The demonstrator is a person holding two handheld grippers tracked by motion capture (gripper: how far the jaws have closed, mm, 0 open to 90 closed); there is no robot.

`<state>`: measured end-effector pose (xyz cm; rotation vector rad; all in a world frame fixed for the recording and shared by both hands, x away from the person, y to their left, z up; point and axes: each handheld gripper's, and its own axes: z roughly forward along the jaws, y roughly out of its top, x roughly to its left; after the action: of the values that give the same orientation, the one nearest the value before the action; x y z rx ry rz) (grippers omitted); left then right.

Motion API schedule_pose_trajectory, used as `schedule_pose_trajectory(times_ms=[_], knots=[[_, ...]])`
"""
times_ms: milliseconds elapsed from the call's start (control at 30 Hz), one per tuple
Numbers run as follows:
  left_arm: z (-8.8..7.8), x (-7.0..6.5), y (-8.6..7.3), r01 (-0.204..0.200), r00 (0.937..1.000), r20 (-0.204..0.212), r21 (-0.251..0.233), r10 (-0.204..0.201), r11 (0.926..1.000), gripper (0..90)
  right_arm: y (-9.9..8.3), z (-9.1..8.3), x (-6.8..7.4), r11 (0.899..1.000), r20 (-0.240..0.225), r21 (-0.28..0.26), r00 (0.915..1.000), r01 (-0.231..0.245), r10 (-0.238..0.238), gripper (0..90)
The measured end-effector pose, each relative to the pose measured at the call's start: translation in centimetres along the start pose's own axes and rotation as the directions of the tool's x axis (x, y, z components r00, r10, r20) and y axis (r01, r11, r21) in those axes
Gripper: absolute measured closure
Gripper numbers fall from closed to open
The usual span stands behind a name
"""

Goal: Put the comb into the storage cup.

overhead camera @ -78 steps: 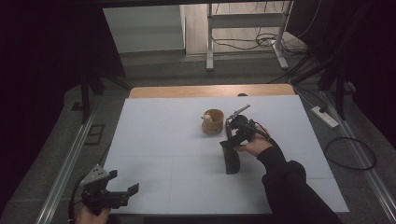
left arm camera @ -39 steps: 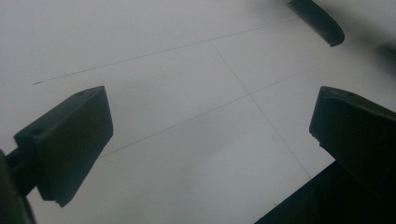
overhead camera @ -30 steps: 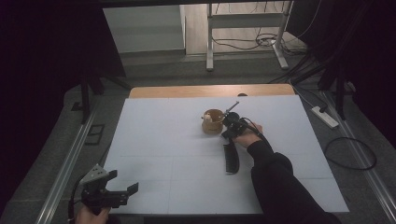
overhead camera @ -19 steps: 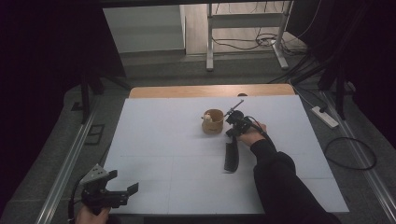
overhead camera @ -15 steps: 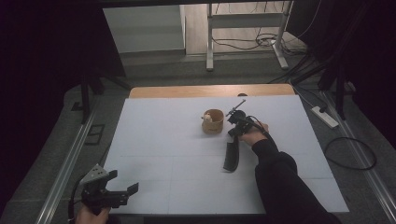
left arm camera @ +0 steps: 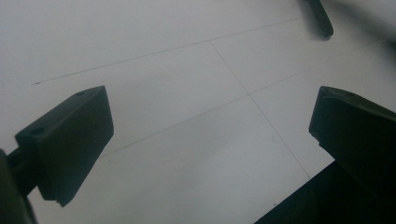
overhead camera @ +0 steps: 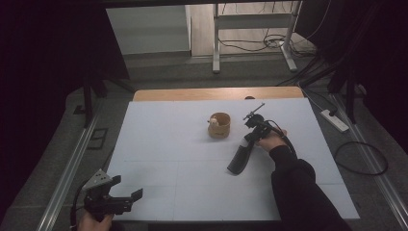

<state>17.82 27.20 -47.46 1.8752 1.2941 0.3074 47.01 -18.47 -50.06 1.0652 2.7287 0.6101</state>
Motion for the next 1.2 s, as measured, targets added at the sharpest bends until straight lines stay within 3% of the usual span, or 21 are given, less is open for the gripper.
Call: schedule_pose_trajectory(times_ms=[533,967,1200], knots=[[0.0,0.0,0.0,0.001,1.0000,0.002,0.000,-0.001,1.0000,0.3,-3.0,-1.6,-2.3,0.997,0.025,-0.003,0.9971,-0.072,0.072,89.8],[0.0,0.0,0.0,0.000,1.0000,0.001,0.001,0.000,1.0000,0.4,-6.4,-3.4,-3.2,0.994,0.051,-0.002,0.9929,-0.108,0.108,89.8],[0.0,0.0,0.0,-0.001,1.0000,0.000,0.002,0.001,1.0000,0.6,-8.3,-4.4,-3.1,0.993,0.057,-0.002,0.9912,-0.120,0.119,89.7]])
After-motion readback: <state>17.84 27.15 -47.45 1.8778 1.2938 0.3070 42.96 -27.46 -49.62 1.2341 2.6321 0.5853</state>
